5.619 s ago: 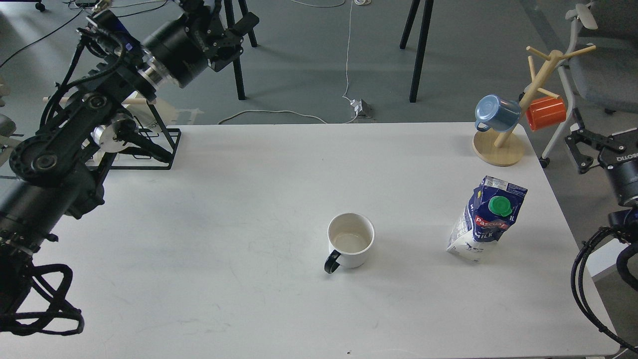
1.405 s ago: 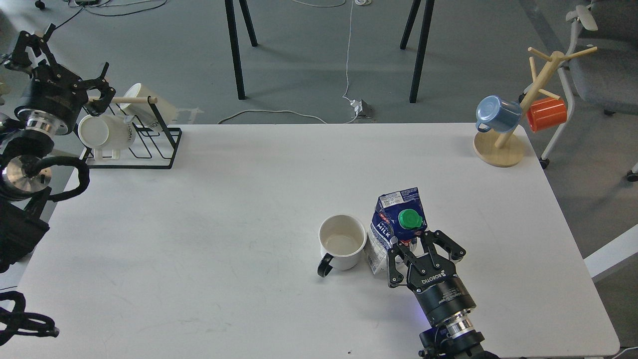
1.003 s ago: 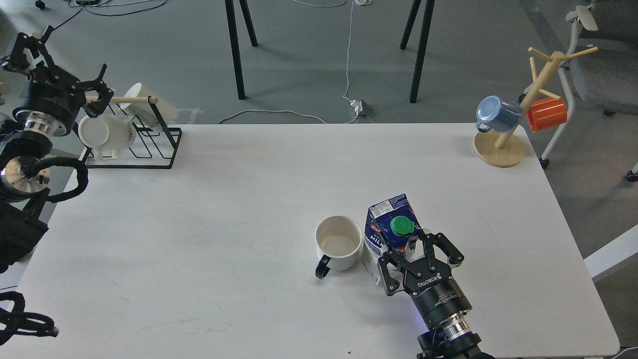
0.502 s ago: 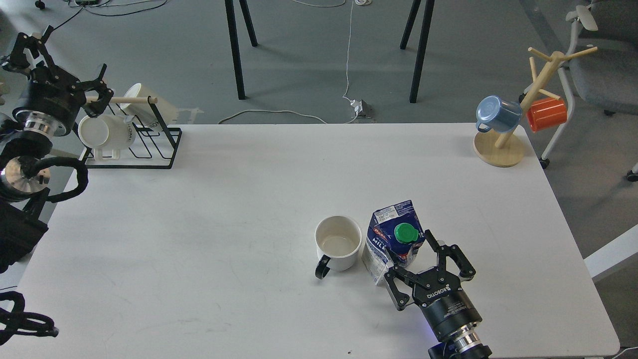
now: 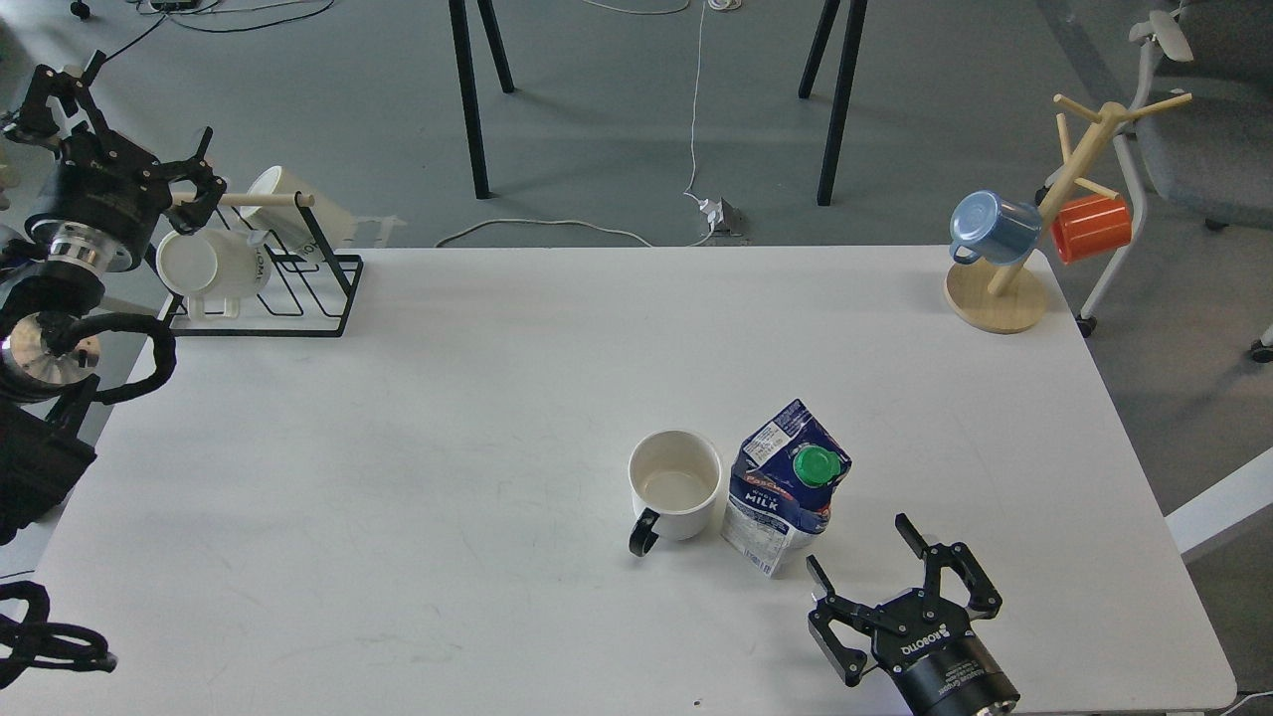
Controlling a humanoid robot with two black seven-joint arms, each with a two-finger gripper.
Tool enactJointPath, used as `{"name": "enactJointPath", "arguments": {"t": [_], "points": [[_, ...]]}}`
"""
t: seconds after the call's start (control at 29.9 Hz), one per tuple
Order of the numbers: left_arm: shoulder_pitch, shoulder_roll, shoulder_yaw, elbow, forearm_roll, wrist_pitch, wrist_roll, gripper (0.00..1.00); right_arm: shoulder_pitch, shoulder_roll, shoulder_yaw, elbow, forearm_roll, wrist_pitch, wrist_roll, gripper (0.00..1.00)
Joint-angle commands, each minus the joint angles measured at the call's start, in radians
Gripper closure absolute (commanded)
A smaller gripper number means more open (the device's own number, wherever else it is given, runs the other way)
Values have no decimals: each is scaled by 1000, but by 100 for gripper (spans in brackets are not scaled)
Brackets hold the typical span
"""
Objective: Place cup and milk with both arms
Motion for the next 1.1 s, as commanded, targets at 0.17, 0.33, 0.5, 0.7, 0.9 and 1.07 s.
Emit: {"name": "enactJointPath", "arguments": {"t": [0.17,0.33,0.5,0.7,0.9,1.07], "points": [[4,-3,-3,-1,-6,0,0,1,-30,-171,228,113,5,0,2,3],[7,-20,-3,-2,-8,0,0,1,113,-200,386,97,9,0,2,2],[6,-44,-5,-2,-8,0,-2,1,338,-205,472,52,5,0,-9,2],[-8,-67,-18,-2,-12,0,-3,1,662,-253,429,-186,6,0,-53,3],[-36,-116,-18,-1,-46,0,-6,1,959,-247,335,-506,12,0,-118,3],[-51,-150,-20,1,-78,0,-11,1,1087,-222,268,-685,14,0,-122,1]]}}
